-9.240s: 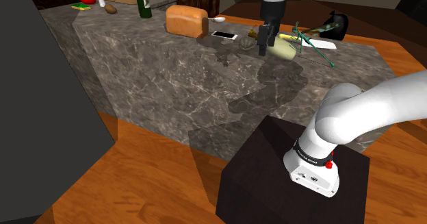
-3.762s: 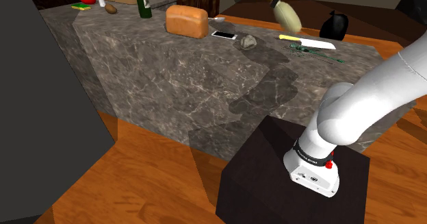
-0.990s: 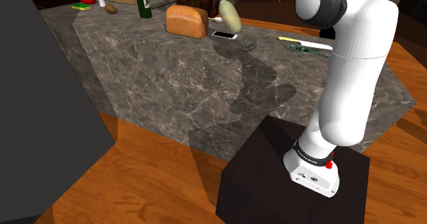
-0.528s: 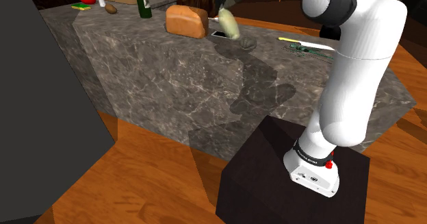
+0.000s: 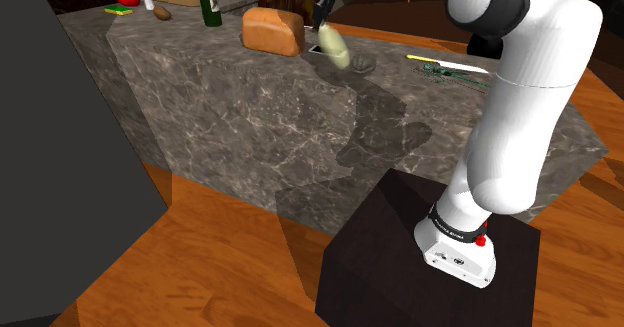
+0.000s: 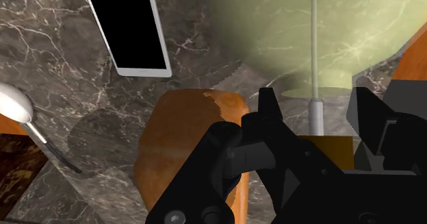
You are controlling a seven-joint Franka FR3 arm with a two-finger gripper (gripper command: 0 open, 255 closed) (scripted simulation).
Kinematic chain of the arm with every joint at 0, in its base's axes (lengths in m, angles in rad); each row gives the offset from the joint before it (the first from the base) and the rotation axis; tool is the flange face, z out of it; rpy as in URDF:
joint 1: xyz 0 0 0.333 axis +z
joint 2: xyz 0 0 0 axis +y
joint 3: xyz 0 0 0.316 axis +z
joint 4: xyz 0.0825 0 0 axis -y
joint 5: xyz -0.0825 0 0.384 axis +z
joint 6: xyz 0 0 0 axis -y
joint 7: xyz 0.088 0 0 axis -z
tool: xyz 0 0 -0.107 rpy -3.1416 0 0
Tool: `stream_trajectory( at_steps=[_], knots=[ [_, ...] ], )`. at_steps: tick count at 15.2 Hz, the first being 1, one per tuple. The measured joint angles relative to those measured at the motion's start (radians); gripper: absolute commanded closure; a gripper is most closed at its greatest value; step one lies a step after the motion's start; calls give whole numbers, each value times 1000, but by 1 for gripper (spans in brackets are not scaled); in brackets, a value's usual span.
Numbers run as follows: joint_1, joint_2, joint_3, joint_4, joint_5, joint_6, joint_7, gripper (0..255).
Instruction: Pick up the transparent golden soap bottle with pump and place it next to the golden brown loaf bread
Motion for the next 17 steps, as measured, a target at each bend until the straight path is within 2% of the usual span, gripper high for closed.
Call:
stream_trajectory(
  at_steps=[10, 17],
  knots=[
    [10, -13, 10, -131, 9, 194, -16, 255],
    [8, -1, 11, -185, 11, 182, -21, 255]
  ],
)
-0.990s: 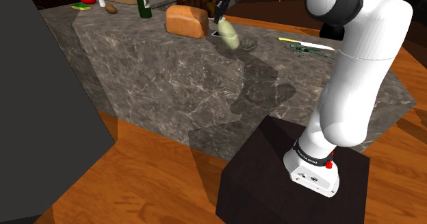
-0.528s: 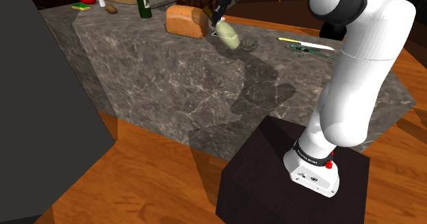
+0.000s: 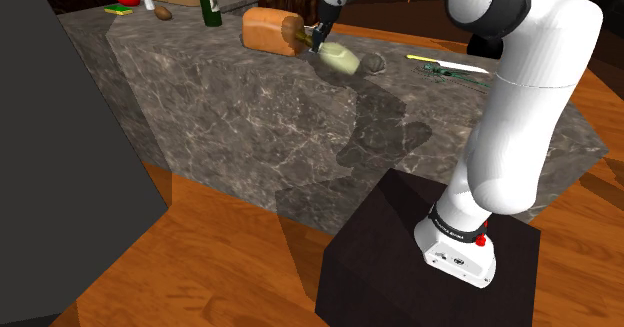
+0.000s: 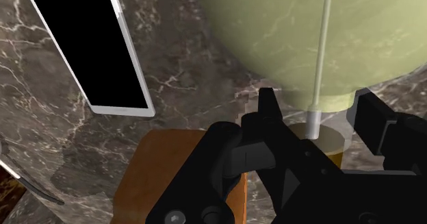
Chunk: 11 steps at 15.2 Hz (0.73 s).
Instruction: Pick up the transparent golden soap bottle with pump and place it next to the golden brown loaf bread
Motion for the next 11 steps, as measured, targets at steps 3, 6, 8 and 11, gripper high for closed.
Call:
stream_trajectory(
  at_steps=[3, 6, 8, 11],
  knots=[
    [0, 0, 0, -2, 0, 1, 0, 0],
    [0, 0, 0, -2, -1, 1, 1, 0],
    [0, 0, 0, -2, -1, 1, 1, 0],
    [6, -28, -4, 5, -22, -28, 13, 0]
  ],
)
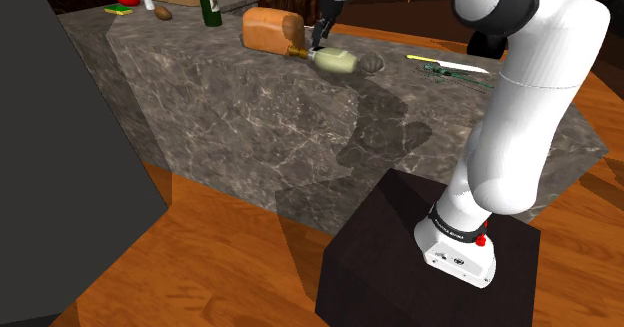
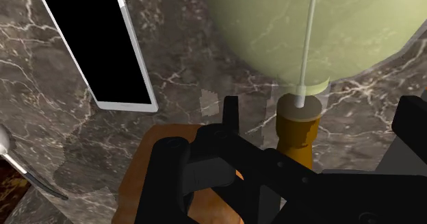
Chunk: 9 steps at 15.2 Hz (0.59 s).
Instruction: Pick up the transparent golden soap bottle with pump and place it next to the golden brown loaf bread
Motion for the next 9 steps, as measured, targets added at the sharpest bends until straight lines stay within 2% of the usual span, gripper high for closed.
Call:
stream_trajectory(
  at_steps=[4, 9],
  knots=[
    [4, -31, -5, 41, -25, -64, 16, 0],
    [5, -35, -5, 44, -29, -71, 18, 0]
  ],
)
